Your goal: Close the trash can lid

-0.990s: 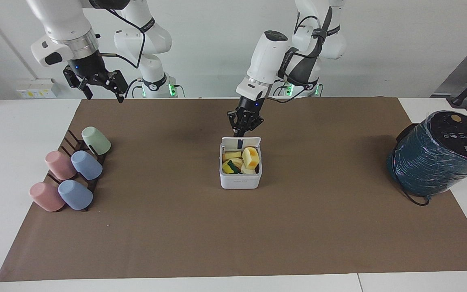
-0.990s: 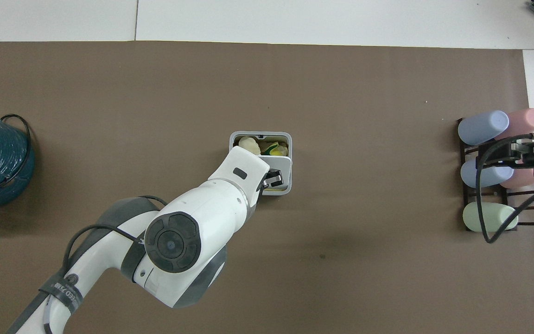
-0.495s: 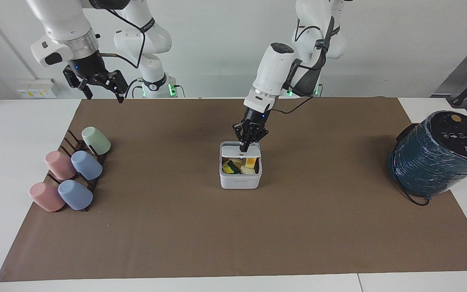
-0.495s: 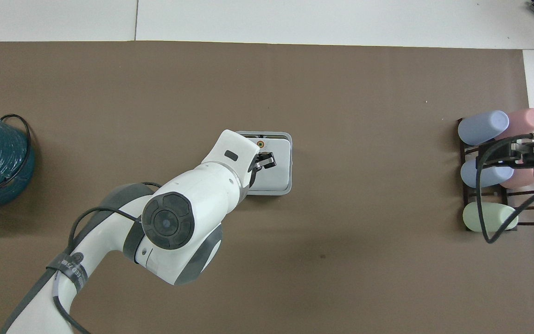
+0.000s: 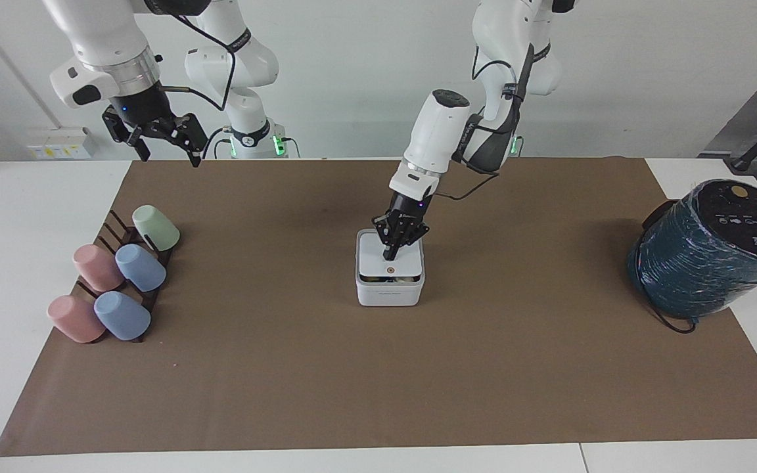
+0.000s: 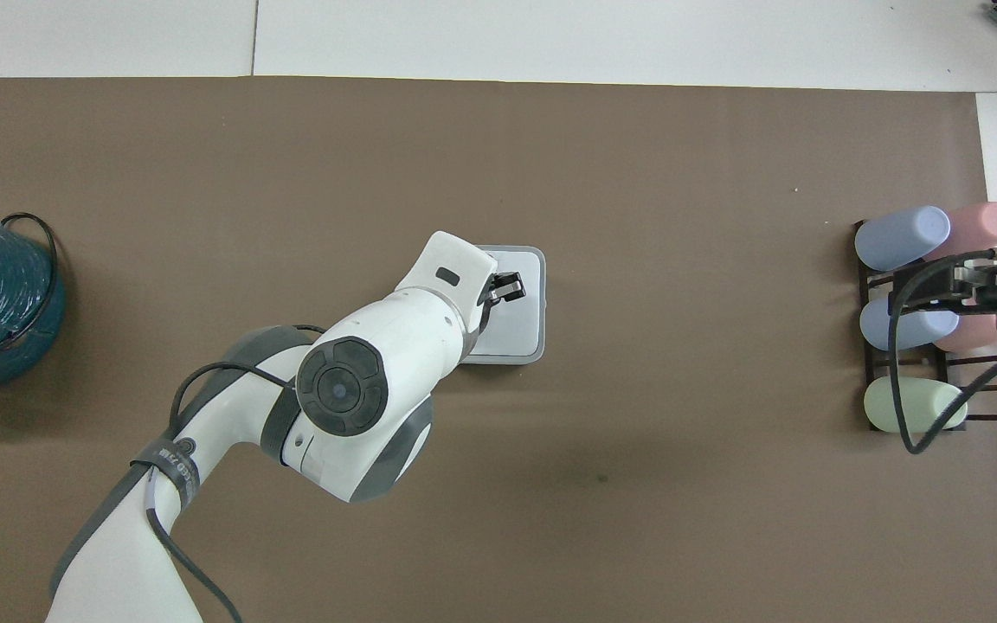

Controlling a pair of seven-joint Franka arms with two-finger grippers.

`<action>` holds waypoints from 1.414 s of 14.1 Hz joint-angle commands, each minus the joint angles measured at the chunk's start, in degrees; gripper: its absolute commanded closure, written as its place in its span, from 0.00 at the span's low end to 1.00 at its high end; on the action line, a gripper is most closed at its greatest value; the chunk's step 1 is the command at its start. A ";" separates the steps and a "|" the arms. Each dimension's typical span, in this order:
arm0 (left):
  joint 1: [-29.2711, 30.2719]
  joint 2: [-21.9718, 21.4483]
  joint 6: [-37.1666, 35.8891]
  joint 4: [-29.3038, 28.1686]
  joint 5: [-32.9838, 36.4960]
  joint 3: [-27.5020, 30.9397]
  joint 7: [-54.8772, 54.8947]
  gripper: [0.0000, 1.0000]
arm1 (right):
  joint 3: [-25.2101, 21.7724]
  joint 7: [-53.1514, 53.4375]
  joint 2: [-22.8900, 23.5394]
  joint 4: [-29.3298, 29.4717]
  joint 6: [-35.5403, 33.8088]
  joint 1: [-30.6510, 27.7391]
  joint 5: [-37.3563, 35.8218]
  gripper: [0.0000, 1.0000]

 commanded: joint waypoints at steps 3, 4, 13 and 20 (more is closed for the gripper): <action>-0.22 2.75 0.94 1.02 -0.52 -0.20 -0.20 0.90 | -0.09 -1.01 -0.52 -0.18 -0.55 -0.10 0.31 0.00; -0.31 2.93 0.94 0.75 -0.52 -0.20 -0.11 0.90 | -0.09 -1.01 -0.52 -0.18 -0.55 -0.10 0.31 0.00; 0.74 4.25 0.77 1.80 -0.52 -0.11 -0.20 0.87 | -0.09 -1.01 -0.52 -0.18 -0.55 -0.02 0.31 0.00; 9.00 2.06 -17.85 11.47 -0.43 -0.20 1.98 0.87 | -0.09 -1.01 -0.52 -0.18 -0.55 -0.02 0.31 0.00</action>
